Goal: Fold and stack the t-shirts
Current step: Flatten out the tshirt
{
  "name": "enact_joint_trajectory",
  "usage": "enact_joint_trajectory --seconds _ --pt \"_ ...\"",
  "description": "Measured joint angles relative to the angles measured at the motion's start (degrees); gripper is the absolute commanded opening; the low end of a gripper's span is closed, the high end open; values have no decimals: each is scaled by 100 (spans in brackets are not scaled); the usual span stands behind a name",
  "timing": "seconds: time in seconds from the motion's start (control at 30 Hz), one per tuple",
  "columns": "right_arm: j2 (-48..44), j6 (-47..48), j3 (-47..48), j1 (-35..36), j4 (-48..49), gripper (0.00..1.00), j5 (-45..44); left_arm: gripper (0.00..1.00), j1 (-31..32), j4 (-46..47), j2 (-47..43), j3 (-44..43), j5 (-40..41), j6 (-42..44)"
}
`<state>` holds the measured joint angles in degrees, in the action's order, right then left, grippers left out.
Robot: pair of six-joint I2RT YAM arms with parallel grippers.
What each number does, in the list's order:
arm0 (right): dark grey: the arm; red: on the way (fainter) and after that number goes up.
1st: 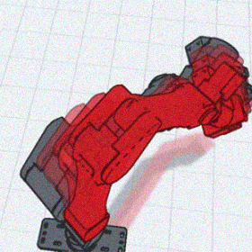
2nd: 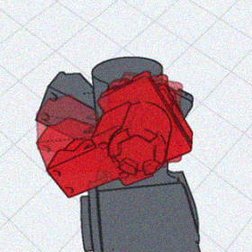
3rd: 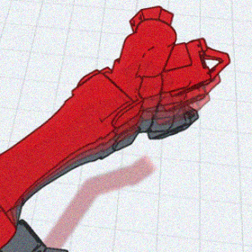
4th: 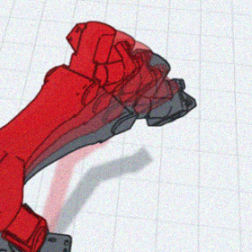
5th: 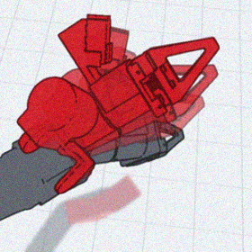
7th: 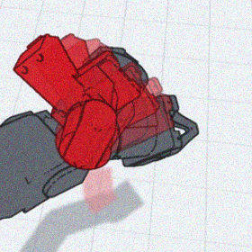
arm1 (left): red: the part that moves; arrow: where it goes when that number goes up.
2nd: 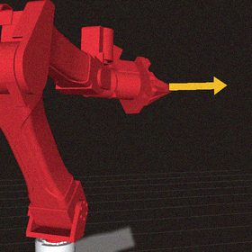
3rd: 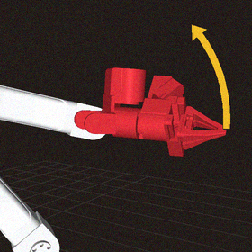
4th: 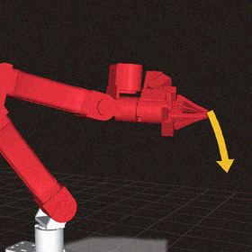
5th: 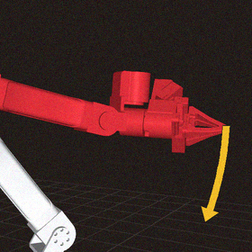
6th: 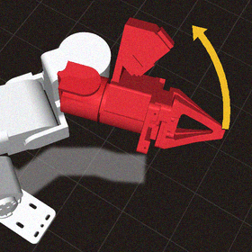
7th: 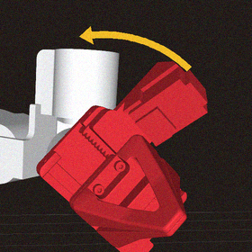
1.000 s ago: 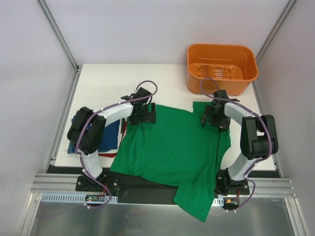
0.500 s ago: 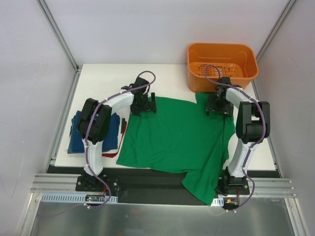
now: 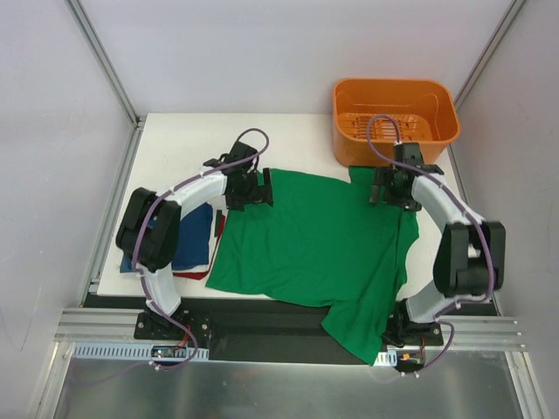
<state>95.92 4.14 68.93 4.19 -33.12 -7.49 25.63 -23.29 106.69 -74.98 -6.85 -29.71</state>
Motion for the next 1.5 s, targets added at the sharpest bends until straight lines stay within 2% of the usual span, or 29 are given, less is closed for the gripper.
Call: enact_joint_trajectory --seconds 0.13,0.23,0.37,0.47,0.7,0.83,1.3,1.5 --pt "-1488 -474 -1067 269 101 97 -11 99 299 39 -817 529 87 -103" --pt "-2247 -822 -1963 291 87 97 -17 99 522 114 -1250 909 109 -210" --pt "-2601 -1014 -2852 223 61 97 -33 99 706 275 -1403 1394 59 -367" --pt "-2524 -1001 -3121 15 127 97 177 99 706 341 -1379 1659 -22 -437" --pt "-1488 -960 -2625 -625 334 97 629 99 704 557 -933 1694 -39 -562" --pt "-994 -933 -2221 -881 398 97 487 99 688 627 -839 1593 -33 -590" --pt "702 -363 -391 -1137 688 97 173 99 507 675 -122 723 -210 -535" --pt "809 -240 -186 -1141 905 97 304 99 503 721 -76 629 -221 -518"
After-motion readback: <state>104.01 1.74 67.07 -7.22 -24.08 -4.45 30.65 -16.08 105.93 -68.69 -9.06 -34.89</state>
